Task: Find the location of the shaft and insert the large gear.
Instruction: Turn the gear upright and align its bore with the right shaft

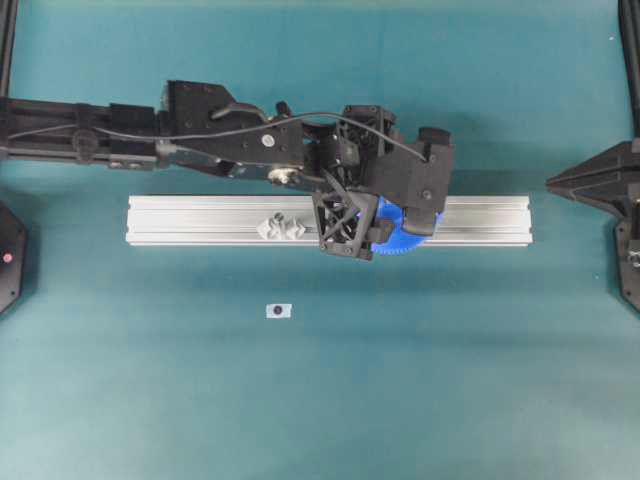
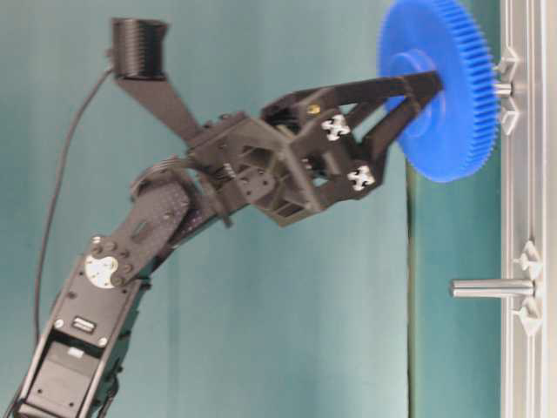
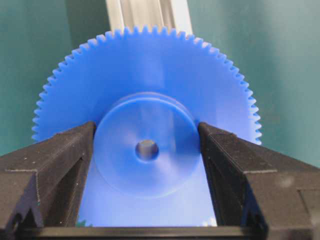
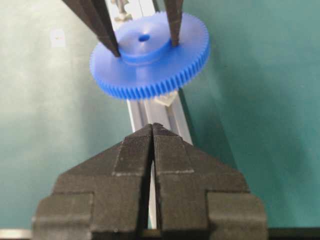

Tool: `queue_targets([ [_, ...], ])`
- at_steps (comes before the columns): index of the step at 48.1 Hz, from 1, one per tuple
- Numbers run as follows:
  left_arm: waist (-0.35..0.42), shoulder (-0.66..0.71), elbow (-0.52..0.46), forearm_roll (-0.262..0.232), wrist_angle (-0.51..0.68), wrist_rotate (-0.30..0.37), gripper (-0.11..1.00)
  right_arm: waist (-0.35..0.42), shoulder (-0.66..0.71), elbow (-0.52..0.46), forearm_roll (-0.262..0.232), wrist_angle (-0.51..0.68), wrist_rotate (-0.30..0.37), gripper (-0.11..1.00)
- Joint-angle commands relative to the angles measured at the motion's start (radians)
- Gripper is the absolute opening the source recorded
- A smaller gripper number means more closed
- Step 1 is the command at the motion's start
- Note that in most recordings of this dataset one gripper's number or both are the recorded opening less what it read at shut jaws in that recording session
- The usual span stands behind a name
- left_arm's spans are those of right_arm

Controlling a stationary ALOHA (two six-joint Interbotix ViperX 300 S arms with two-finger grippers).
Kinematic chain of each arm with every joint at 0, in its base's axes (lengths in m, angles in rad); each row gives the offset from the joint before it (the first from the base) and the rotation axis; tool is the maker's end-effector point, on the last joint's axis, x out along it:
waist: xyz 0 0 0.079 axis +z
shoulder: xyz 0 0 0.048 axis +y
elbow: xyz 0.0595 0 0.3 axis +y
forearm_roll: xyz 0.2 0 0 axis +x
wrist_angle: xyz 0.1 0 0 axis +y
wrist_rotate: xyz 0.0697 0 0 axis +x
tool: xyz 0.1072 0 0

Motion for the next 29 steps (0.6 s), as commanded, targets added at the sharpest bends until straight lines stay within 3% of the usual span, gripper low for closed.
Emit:
queue_targets([
  [1, 0.009, -0.018, -0.034, 0.005, -0.012, 0.000, 0.71, -0.005, 0.005, -0.008, -0.002, -0.005, 0.006, 0.03],
  [29, 0.028, 0.017, -0.071, 0.005, -0.020, 0.008, 0.71, -0.012, 0.000, -0.003, -0.002, -0.005, 0.006, 0.03],
])
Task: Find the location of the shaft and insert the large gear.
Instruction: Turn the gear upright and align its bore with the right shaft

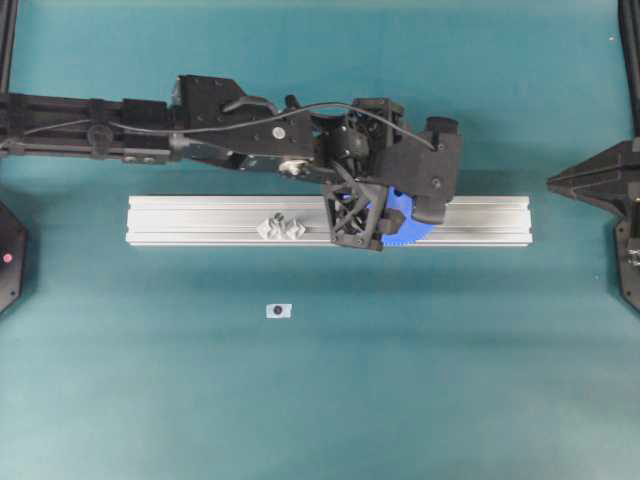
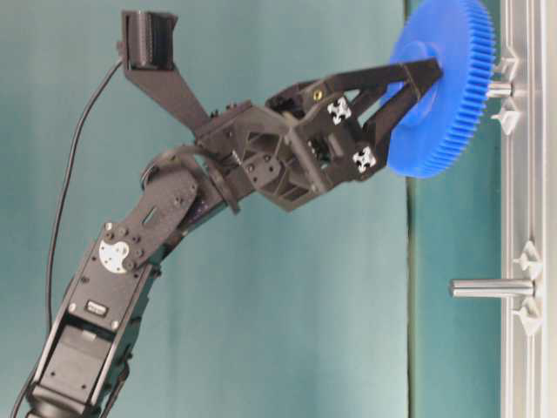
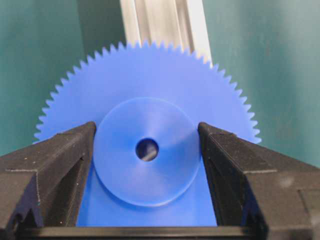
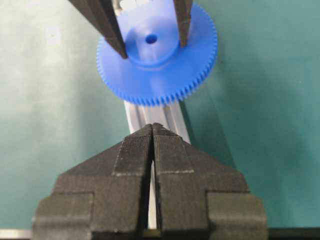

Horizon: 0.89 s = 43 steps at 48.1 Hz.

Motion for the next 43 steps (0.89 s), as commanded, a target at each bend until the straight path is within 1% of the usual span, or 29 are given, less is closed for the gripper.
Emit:
queue_targets([
  [1, 0.009, -0.020, -0.031, 0.005, -0.003, 0.002, 0.71, -0.003, 0.006, -0.012, -0.002, -0.005, 0.006, 0.03],
  [19, 0.009, -0.029, -0.032, 0.005, 0.103, -0.002, 0.71, -0.003, -0.002, -0.009, -0.002, -0.005, 0.006, 0.03],
  [27, 0.014, -0.037, -0.051, 0.002, 0.106, -0.002, 0.71, -0.005, -0.002, -0.008, -0.002, -0.006, 0.006, 0.03],
  [43, 0.026, -0.037, -0.052, 0.005, 0.120, -0.003, 0.71, -0.005, -0.002, -0.008, -0.002, -0.008, 0.008, 0.03],
])
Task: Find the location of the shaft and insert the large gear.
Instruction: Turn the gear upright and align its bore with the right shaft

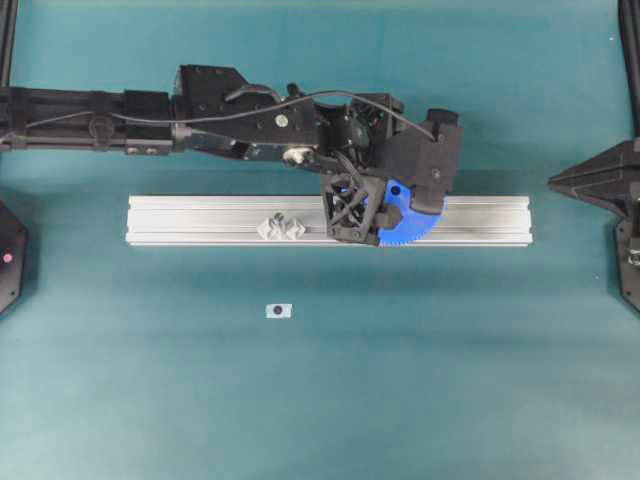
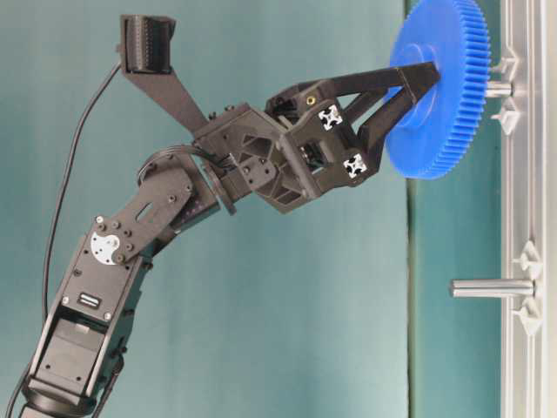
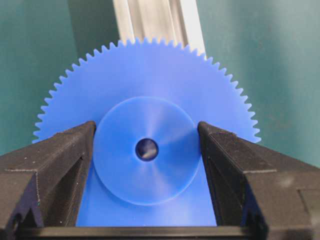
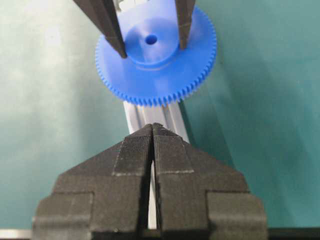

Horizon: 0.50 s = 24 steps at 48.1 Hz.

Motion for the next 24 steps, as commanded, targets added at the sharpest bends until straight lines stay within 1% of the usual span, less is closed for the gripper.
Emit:
queue_targets([
  [1, 0.009, -0.037, -0.026, 0.005, 0.000, -0.005, 0.71, -0.003, 0.006, -0.009, -0.002, -0.008, 0.006, 0.03],
  [24, 0.009, -0.035, -0.037, 0.005, 0.000, 0.000, 0.71, -0.002, 0.006, -0.008, -0.002, -0.005, 0.008, 0.03],
])
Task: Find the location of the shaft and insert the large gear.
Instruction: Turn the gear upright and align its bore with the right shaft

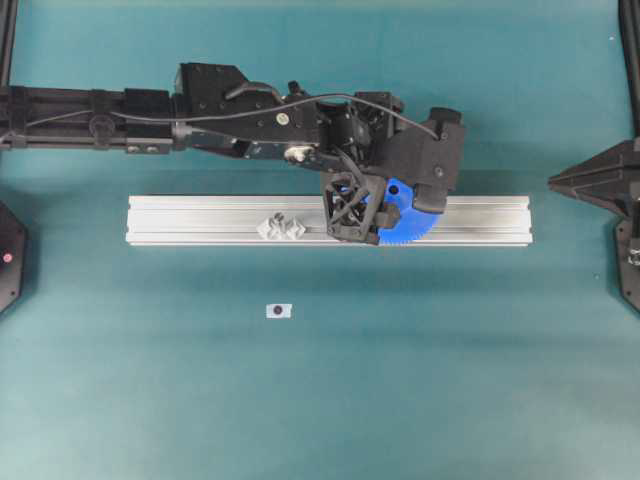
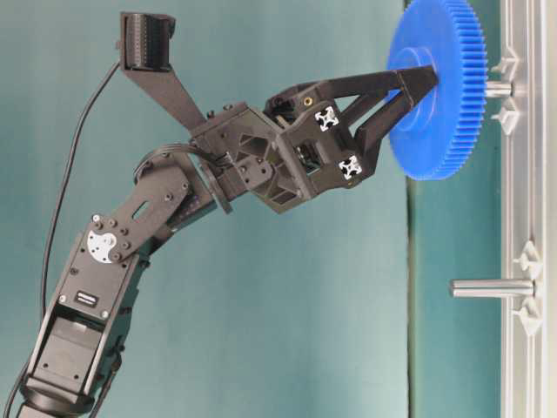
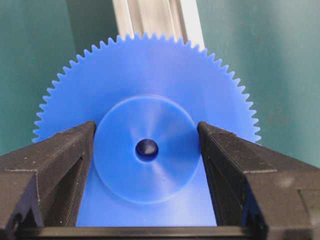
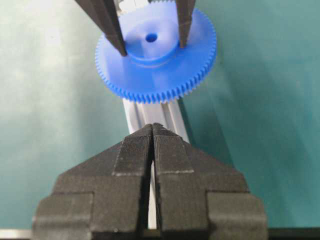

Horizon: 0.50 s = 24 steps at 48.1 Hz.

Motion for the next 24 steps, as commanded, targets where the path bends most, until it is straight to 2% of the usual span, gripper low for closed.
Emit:
queue_targets([
  [1, 0.009, -0.035, -0.026, 0.005, -0.003, 0.002, 0.71, -0.002, 0.006, -0.009, -0.002, -0.005, 0.008, 0.03],
  [11, 0.009, -0.023, -0.038, 0.005, -0.012, 0.003, 0.72, -0.002, 0.006, -0.009, -0.002, -0.005, 0.008, 0.03],
  [15, 0.009, -0.018, -0.055, 0.005, -0.011, 0.006, 0.77, -0.002, 0.006, -0.009, -0.002, -0.005, 0.008, 0.03],
  [24, 0.008, 0.000, -0.089, 0.005, 0.031, 0.011, 0.76, -0.002, 0.006, -0.009, -0.002, -0.005, 0.008, 0.03],
])
